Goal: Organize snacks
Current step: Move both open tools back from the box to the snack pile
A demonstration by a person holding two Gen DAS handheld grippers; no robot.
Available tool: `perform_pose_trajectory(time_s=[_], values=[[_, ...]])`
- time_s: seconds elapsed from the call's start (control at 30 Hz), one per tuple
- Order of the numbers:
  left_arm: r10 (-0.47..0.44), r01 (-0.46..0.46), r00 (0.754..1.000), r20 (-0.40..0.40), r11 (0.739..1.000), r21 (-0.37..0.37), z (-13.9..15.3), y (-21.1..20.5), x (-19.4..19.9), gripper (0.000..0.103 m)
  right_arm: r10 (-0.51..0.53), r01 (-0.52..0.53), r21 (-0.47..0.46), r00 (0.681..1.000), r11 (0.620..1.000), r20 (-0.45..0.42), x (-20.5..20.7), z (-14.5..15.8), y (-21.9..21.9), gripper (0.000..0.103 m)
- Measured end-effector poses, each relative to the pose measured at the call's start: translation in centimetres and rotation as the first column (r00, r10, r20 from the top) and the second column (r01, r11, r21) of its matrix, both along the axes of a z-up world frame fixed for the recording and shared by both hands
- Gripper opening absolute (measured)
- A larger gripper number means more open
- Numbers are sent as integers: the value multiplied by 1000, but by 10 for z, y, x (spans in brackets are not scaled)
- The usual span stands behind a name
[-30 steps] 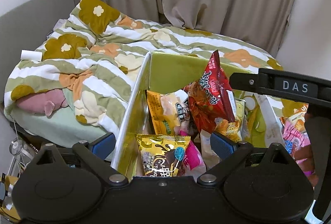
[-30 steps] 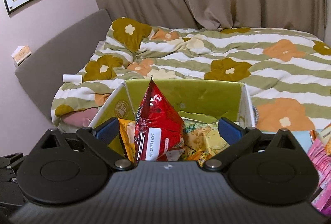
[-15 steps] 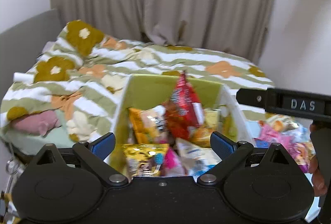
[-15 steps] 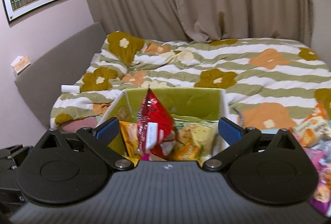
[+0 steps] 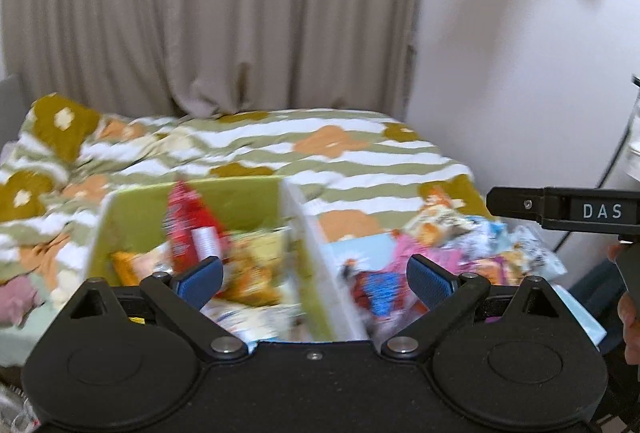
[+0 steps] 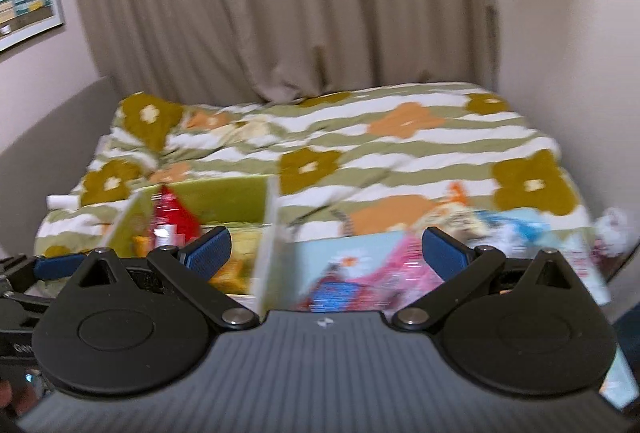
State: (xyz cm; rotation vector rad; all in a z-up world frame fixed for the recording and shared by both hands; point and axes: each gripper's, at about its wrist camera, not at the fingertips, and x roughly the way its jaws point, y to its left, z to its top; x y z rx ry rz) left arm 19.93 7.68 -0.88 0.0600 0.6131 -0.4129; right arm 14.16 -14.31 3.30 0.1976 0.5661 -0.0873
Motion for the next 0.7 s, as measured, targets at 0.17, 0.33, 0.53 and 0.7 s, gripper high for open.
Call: perform_pose_trajectory(time_s=[0.17,0.33,0.53,0.7], values=[[-55,55,998,0,998,3,-6,-61,-7,100,-58,56,-44,997,997,-44,-13,-8,-62,103],[-117,118,993,-28,992,42,-18,-125,-12,100,-103,98,-54,990,994,-100,-21,-23,-120,103],[-173,178,983,-61,978,108,-44,-187,-10,100,-127,122,-43,980,992,-154,-20,-46,-178,103],[-195,206,978,-74,958,199,-80,-230,-5,100,-128,123,-36,974,992,-187,-11,-68,-208,103]])
